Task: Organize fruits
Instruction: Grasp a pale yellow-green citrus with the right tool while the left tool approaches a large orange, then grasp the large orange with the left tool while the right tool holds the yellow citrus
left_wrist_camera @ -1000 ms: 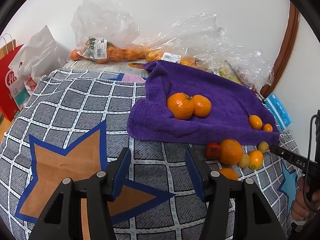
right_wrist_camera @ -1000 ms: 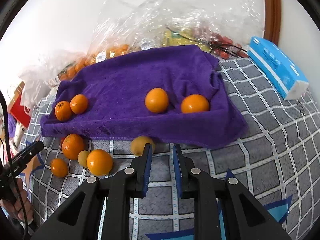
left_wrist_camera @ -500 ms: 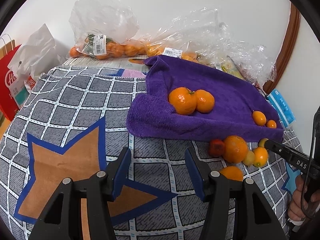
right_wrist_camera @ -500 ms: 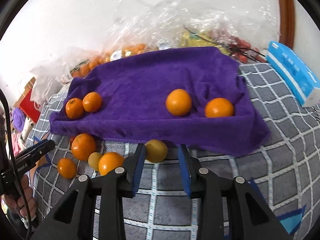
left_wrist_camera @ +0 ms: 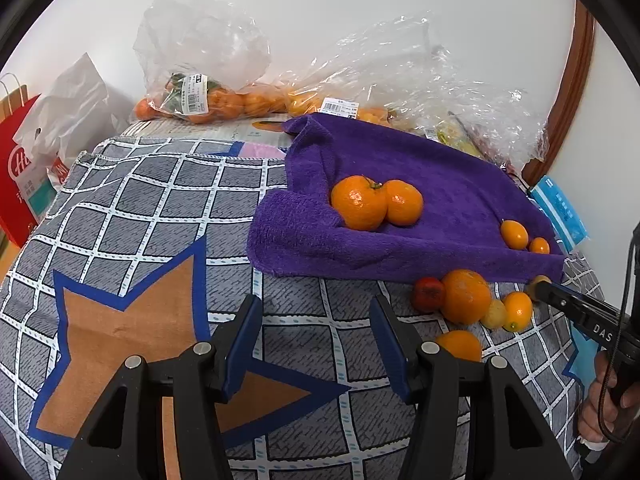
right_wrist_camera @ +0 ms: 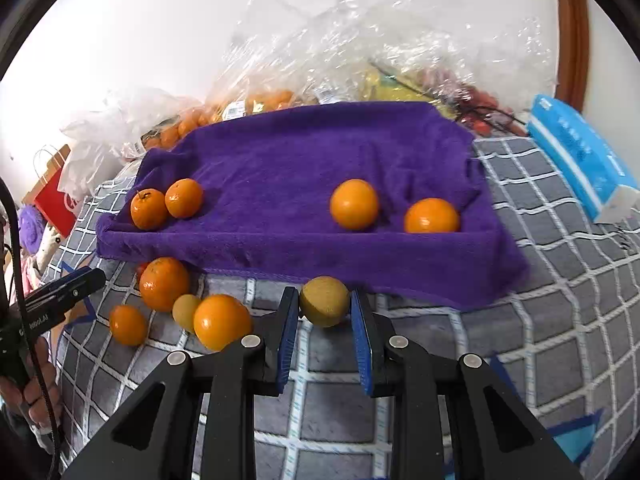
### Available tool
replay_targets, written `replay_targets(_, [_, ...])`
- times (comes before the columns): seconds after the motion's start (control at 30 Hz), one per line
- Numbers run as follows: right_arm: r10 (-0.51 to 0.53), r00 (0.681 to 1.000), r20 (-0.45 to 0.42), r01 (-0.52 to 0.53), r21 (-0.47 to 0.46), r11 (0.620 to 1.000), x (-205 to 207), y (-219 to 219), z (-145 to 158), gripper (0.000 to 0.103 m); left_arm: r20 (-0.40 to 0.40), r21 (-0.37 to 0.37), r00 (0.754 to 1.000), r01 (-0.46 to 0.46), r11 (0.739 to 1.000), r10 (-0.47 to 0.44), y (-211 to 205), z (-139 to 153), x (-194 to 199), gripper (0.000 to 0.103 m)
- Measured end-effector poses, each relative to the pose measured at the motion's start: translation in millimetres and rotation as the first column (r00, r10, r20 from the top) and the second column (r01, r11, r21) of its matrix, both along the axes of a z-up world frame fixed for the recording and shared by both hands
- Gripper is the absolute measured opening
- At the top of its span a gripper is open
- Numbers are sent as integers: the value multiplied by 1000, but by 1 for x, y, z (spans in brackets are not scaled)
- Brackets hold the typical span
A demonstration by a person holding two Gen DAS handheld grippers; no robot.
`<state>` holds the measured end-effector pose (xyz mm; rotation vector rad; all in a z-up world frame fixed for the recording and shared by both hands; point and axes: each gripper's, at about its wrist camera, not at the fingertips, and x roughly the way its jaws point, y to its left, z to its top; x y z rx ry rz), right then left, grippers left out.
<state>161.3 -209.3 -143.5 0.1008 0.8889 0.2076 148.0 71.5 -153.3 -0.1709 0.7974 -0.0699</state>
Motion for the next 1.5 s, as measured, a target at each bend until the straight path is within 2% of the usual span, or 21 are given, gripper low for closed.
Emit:
replay_targets(0.13, [3,1000,-14,-3,-7,1000,-4,-4,-7,26,-7,-14,1000,11,1000,-11,-1,-1,-2,54])
replay_targets(0.33, [24,998,57,-18,-99,995,-19,2,-2,26,-26,-28,998,48,998,-49,-8,1,-12,53])
replay_targets(0.53, [28,998,53,-24,-66,998,-20,-3,-2,26,-18,-25,997,79,997,-80,-24,8,-23,53])
replay_targets(0.73, [-13,997,76,13,-10,1000,-25,-17,1,27,-59,-75,990,120,990,-125,-40,5,-20,53])
replay_targets(0.97, [-21,997,73,21,2,1000,-28,-24,2,27,-65,-56,986,149,987,-152,-61,1,-17,53])
replay_targets(1.23, [-15,998,65,16,-13,1000,-27,-21,2,27,-77,-2,985,156,988,-156,-79,-9,-12,37])
replay_targets(1.5, [-7,998,63,8,-13,1000,-26,-21,1,27,-50,-16,984,170,985,-171,-79,-10,-13,37])
